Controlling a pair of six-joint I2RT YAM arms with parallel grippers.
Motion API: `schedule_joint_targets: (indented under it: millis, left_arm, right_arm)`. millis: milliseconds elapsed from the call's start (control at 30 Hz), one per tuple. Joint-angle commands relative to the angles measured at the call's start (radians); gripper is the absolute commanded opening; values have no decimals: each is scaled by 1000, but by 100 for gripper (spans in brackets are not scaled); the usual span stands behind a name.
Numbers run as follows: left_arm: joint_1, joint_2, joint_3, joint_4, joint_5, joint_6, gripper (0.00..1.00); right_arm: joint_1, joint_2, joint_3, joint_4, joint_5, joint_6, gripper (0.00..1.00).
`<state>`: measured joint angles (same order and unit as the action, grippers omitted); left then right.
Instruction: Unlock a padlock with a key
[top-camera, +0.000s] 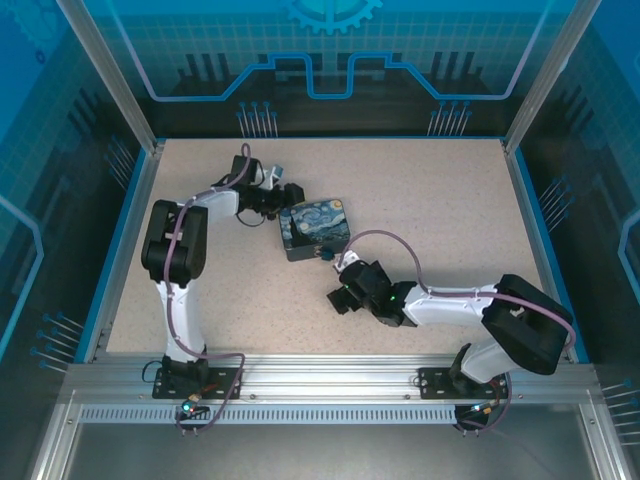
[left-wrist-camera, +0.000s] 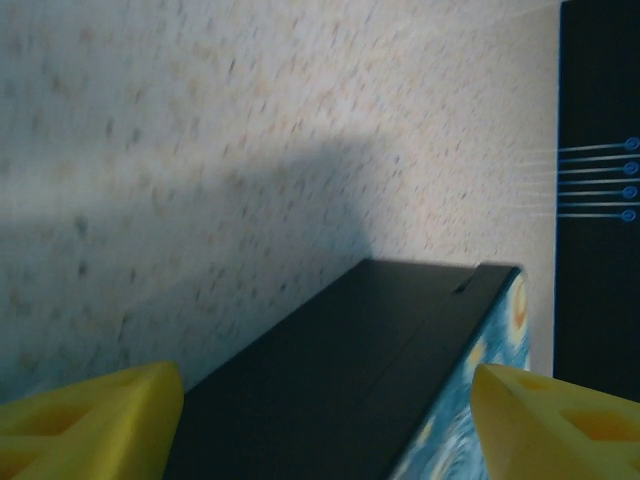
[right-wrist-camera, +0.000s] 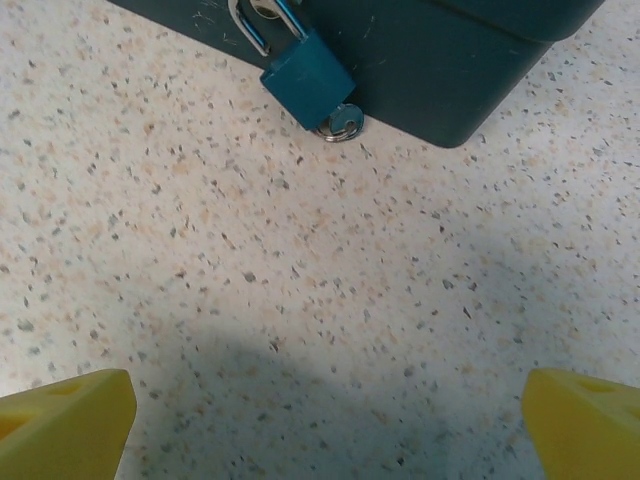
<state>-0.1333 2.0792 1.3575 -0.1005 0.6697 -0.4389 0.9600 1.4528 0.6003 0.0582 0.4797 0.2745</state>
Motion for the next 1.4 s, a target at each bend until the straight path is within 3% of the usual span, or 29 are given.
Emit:
schedule_joint_targets:
  millis: [0,433,667,1000,1367]
  left_arm:
    - [-11,-89,-51,33,22,0,77]
    - [21,-354,-133,4,-194,33,81]
    - [-50,-450,-164,-8,-188,-10,75]
    - [-180,-295,-48,21,-126,-100,69]
    - [-200,-204,-15,21,-130,-103,68]
  right_arm:
    - [39,-31,-12,65,63,-58,100]
    - [47,-53,-83,206,103,-164,100]
    - [29,-24,-109,271,101,-191,87]
    - [19,125,-51,376,157,-250,78]
    - [-9,261,14,465,171,-280,74]
